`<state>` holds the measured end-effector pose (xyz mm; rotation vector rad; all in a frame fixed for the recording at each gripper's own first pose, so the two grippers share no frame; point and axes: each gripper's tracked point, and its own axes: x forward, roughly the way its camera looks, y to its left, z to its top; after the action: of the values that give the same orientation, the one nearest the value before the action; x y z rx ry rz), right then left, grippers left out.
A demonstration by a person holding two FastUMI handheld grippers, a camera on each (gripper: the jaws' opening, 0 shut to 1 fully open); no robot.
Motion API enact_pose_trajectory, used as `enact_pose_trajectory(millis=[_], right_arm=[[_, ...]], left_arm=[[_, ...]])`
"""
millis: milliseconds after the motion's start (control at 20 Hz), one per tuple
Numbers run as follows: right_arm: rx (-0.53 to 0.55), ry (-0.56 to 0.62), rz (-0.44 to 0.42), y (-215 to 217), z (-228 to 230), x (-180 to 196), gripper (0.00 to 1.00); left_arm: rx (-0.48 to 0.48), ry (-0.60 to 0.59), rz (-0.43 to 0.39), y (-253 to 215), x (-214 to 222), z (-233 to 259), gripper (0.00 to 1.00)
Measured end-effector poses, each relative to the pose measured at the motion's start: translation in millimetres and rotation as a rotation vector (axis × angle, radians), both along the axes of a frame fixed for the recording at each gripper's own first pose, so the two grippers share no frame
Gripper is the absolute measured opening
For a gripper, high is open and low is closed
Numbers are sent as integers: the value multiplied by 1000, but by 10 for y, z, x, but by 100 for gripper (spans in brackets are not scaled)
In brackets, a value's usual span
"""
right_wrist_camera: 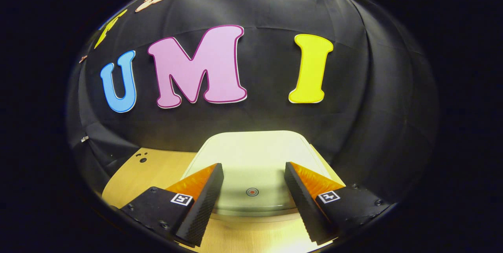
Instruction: Press the lid of the desktop garbage bin to open it, pick up the crumpled paper on the desktop and throw it into the bin, then pick up the pop can on the desktop and drop it into the bin, and finally close the garbage bin lid.
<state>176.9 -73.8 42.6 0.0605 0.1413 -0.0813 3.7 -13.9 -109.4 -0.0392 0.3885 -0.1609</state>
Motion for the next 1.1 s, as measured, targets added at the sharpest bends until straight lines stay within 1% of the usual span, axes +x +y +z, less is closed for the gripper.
enact_pose_trajectory(millis=[100, 300, 500, 600, 750, 850, 1000, 1100], right_arm=[[-36, -10, 10, -10, 10, 9, 99], [-15, -33, 3, -7, 54, -5, 98], [-61, -9, -23, -23, 82, -46, 98], [-81, -28, -20, 25, 136, -132, 98], [-84, -112, -25, 137, 349, -369, 98], [-47, -152, -14, 292, 423, -556, 98], [25, -173, 8, 556, 388, -940, 98], [47, -166, 46, 778, 247, -1221, 98]], left_arm=[[-6, -12, -2, -38, 9, 43, 96], [-9, -62, -3, -42, -1, 220, 96], [8, -140, 8, 81, -69, 503, 95], [10, -191, 15, 129, -114, 674, 96], [28, -304, 21, 201, -214, 969, 96], [67, -386, 43, 273, -319, 1160, 95], [101, -489, 70, 317, -509, 1370, 95], [72, -525, 53, 254, -635, 1426, 95]])
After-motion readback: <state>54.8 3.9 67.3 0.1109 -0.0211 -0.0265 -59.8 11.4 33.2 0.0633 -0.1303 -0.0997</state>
